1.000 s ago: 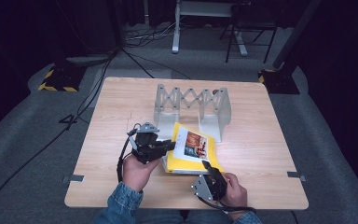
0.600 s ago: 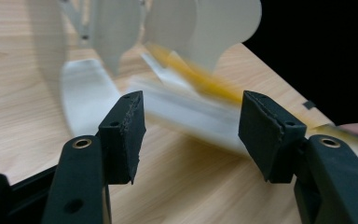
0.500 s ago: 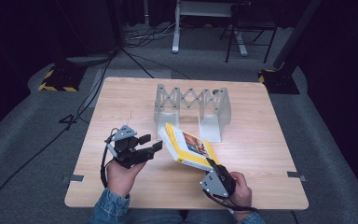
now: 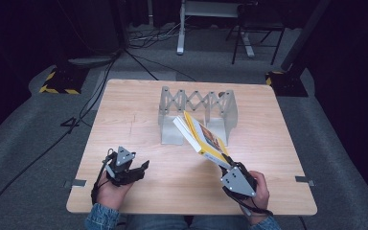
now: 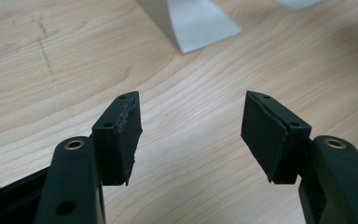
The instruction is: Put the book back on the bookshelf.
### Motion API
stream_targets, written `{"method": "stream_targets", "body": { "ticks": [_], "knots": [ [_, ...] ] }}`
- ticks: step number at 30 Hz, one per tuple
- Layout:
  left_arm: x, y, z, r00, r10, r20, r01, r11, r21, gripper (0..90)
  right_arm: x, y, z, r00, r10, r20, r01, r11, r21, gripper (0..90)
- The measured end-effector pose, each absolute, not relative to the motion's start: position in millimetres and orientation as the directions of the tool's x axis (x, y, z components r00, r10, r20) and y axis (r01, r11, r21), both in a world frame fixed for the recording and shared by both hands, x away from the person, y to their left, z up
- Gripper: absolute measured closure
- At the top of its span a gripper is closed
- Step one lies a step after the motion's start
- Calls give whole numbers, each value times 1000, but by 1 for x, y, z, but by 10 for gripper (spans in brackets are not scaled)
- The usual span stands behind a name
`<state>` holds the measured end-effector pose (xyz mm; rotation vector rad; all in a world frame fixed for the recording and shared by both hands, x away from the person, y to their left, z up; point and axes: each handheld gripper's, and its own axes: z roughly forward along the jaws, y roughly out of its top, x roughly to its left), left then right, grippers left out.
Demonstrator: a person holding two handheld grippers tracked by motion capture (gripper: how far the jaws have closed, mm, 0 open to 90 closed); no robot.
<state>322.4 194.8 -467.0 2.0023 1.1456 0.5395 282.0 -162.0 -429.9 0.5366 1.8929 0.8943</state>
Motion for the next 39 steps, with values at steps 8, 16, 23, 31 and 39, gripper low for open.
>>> {"method": "stream_targets", "body": {
  "ticks": [8, 16, 23, 31, 39],
  "knots": [
    [329, 201, -485, 468, 882, 53, 580, -352, 734, 384, 289, -168, -413, -455, 721, -522, -9, 583, 813, 761],
    [333, 217, -500, 461, 883, 85, 584, -374, 720, 362, 302, -172, -400, -446, 758, -476, 2, 533, 846, 761],
    [340, 227, -504, 466, 884, 8, 615, -331, 716, 304, 318, -178, -389, -424, 798, -429, 18, 481, 876, 761],
    [344, 234, -504, 467, 884, -18, 630, -319, 708, 277, 343, -183, -381, -405, 836, -370, 59, 427, 902, 761],
    [343, 233, -504, 466, 884, -20, 631, -317, 708, 278, 370, -183, -377, -392, 874, -287, 119, 358, 926, 761]
  ]
}}
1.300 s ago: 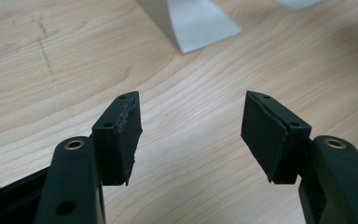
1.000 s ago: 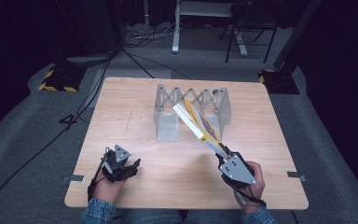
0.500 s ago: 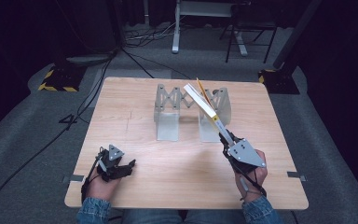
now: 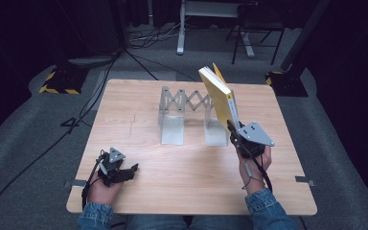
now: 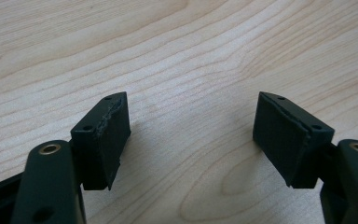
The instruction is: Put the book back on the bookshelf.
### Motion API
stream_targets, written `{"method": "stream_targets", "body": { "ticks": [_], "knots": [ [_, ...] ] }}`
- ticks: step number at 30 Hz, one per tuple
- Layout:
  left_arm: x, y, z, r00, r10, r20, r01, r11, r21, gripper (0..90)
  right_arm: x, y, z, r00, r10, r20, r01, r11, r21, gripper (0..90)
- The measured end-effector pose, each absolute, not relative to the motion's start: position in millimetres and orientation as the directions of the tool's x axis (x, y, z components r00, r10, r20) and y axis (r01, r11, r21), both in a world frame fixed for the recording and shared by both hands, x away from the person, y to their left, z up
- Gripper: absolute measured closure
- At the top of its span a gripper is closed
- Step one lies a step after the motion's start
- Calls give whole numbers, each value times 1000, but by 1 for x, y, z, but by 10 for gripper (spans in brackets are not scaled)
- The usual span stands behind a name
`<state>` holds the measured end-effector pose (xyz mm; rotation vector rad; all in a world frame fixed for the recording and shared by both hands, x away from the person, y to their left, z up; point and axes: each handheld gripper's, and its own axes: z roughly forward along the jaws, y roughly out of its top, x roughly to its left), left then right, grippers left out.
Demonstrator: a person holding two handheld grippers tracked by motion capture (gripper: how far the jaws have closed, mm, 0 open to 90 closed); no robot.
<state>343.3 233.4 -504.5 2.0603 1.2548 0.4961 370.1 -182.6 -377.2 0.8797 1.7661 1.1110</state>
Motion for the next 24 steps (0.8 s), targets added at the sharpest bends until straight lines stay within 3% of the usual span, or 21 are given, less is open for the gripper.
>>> {"method": "stream_targets", "body": {
  "ticks": [24],
  "knots": [
    [344, 232, -505, 461, 887, -23, 632, -310, 710, 281, 417, -164, -391, -333, 939, -87, 175, 152, 973, 760]
  ]
}}
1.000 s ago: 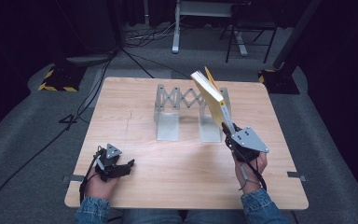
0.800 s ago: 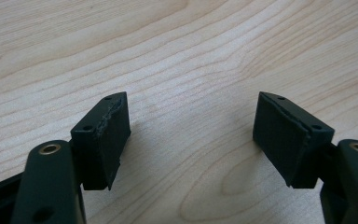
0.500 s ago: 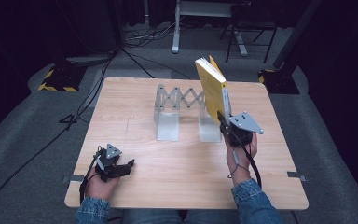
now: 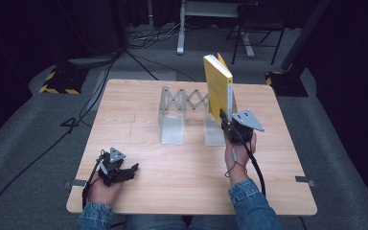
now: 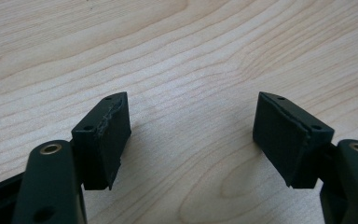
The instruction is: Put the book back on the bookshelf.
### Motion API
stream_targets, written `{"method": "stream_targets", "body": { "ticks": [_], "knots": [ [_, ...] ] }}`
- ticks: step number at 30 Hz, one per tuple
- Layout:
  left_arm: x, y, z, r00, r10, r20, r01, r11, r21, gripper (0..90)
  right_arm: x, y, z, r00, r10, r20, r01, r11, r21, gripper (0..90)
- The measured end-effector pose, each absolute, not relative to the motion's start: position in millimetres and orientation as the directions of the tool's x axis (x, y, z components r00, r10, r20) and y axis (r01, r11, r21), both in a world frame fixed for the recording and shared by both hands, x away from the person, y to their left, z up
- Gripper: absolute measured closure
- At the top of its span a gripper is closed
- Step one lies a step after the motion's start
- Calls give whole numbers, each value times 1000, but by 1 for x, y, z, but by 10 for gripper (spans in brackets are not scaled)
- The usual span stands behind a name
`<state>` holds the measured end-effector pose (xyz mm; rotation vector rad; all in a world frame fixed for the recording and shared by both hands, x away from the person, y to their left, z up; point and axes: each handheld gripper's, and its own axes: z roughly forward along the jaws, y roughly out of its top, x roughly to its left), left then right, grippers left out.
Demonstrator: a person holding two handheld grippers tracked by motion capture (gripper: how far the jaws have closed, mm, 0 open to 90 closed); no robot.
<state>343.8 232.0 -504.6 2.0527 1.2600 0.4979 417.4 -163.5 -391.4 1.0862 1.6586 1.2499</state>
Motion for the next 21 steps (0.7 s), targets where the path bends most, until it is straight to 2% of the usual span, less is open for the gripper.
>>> {"method": "stream_targets", "body": {
  "ticks": [5, 21],
  "knots": [
    [343, 231, -505, 460, 887, -19, 631, -312, 710, 283, 424, -164, -398, -315, 949, -24, 205, 93, 974, 759],
    [343, 230, -504, 460, 888, -11, 630, -317, 709, 284, 436, -164, -420, -290, 957, 3, 225, 65, 972, 754]
  ]
}}
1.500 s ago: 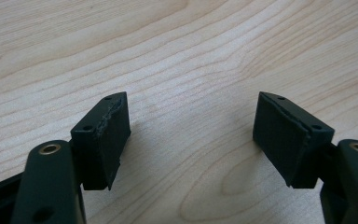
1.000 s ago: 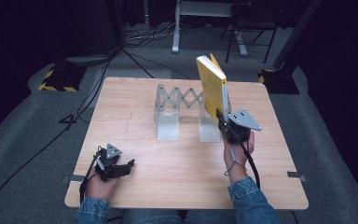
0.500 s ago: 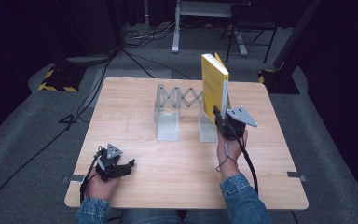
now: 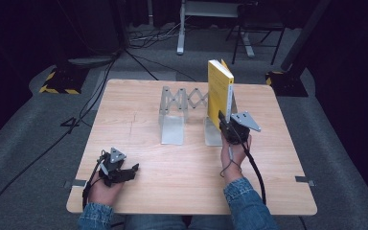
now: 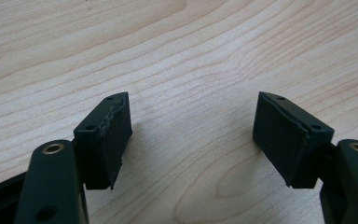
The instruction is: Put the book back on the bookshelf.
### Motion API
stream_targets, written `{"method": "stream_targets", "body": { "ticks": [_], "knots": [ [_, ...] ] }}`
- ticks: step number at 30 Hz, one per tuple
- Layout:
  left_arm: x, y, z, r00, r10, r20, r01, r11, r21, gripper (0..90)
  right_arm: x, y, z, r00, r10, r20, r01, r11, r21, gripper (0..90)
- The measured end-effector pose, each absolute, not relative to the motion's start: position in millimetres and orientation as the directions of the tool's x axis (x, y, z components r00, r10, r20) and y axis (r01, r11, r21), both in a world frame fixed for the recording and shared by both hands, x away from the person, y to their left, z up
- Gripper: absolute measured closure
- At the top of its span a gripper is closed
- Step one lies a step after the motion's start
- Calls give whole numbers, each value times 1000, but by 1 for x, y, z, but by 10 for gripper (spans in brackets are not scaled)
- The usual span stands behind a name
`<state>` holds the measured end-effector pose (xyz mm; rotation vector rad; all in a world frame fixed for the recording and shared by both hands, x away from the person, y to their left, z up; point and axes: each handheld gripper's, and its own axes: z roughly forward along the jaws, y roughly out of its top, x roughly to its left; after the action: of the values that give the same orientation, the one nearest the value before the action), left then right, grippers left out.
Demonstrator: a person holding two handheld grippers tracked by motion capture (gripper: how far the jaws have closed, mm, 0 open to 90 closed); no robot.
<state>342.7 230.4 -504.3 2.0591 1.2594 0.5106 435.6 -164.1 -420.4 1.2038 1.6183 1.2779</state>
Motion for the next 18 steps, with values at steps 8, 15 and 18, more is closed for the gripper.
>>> {"method": "stream_targets", "body": {
  "ticks": [8, 15, 18],
  "knots": [
    [343, 230, -504, 460, 888, -13, 629, -316, 710, 285, 436, -159, -436, -277, 961, -23, 240, 93, 966, 750],
    [343, 230, -504, 460, 888, -12, 629, -316, 710, 285, 438, -152, -450, -286, 958, -34, 292, 121, 949, 727],
    [343, 230, -504, 460, 888, -12, 629, -317, 710, 285, 439, -148, -455, -288, 956, -49, 312, 142, 939, 723]
  ]
}}
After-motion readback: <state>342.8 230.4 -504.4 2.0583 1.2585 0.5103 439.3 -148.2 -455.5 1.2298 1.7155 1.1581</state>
